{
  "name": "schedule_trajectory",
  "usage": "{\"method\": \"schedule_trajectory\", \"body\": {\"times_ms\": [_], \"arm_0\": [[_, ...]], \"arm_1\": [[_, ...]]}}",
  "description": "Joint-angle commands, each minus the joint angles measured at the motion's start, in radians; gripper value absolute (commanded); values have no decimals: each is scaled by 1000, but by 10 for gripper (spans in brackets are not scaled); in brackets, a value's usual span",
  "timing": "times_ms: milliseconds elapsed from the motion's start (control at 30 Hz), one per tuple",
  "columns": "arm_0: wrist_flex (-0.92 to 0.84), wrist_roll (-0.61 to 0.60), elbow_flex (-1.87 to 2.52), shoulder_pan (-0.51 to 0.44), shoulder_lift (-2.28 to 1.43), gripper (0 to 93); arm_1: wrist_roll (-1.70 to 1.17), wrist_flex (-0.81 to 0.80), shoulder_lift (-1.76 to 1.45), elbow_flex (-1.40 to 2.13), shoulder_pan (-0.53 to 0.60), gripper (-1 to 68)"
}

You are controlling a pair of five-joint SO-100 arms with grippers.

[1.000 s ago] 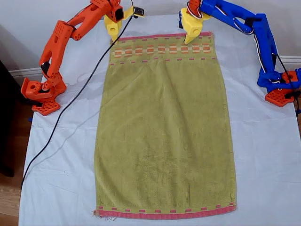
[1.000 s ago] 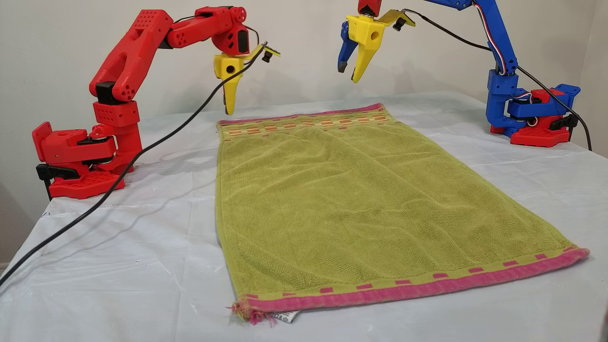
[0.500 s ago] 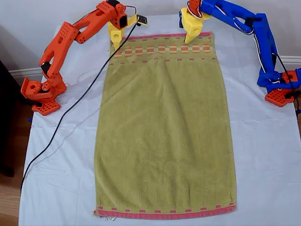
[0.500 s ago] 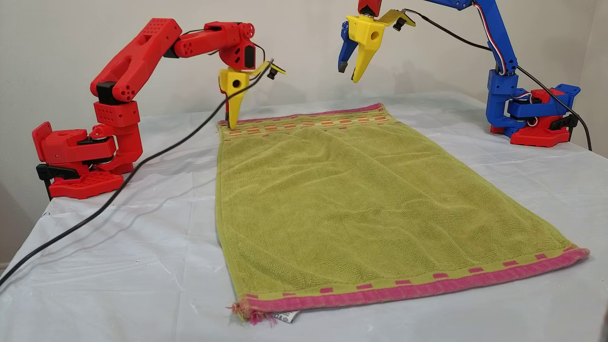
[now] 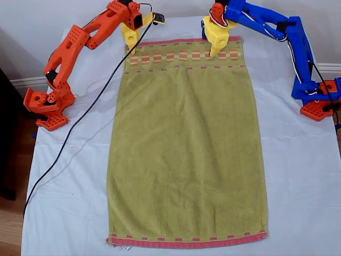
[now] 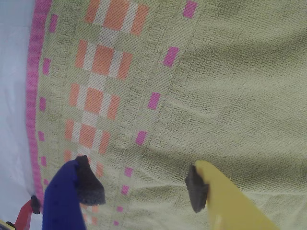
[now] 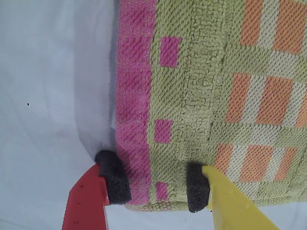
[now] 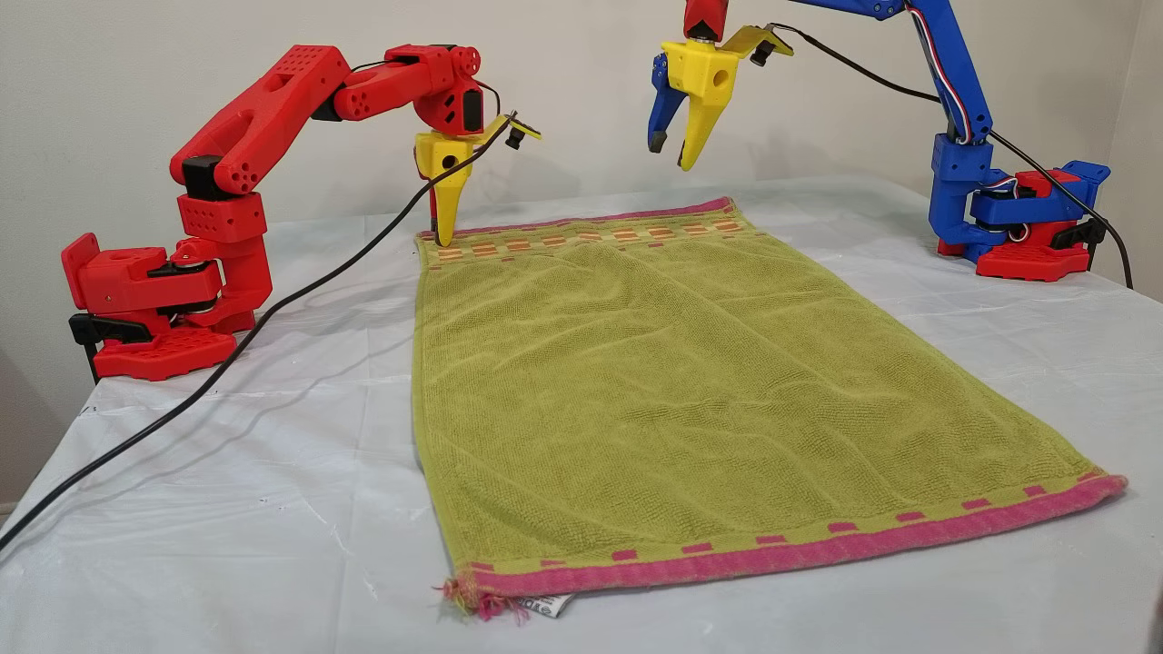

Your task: Fold the towel.

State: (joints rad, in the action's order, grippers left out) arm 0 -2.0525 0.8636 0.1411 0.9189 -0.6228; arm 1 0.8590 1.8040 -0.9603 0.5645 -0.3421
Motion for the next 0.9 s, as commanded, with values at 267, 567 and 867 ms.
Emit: {"method": "schedule_trajectory", "body": {"times_ms": [267, 567, 867], "arm_0": [[-15, -6, 23, 51, -44, 278], [-15, -54, 124, 107, -104, 149], [-15, -69, 224, 146, -164, 1]], "arm_1": [[-14, -5, -101, -21, 23, 381], [-20, -5, -127, -2, 23, 381], [-26, -5, -71, -46, 11, 381]]}}
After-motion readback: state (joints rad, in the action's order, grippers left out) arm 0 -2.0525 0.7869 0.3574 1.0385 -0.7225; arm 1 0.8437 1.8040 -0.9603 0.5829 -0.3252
